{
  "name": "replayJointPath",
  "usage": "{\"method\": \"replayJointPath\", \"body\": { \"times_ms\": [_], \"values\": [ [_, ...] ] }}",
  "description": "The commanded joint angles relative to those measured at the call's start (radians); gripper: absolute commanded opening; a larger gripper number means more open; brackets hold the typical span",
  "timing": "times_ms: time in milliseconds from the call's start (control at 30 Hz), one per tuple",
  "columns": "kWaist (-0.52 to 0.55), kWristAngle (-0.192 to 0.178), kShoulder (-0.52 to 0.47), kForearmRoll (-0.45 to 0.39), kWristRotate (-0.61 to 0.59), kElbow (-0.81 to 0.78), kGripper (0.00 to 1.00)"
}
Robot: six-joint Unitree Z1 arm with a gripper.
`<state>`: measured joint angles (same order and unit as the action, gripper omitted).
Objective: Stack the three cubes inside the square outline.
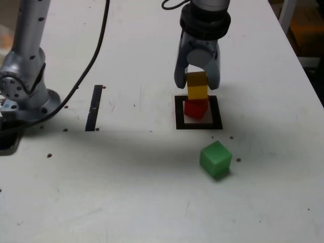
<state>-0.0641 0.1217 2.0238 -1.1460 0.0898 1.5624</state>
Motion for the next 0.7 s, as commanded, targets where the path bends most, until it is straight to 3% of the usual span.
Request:
{"method": "replayJointPath", "body": {
  "times_ms": [0,667],
  "values": [
    [-0.003,0.004,0.005,0.001,0.001,-0.004,0.39],
    [-0.003,-0.006,0.005,0.043,0.005,-0.014,0.45]
  ]
}}
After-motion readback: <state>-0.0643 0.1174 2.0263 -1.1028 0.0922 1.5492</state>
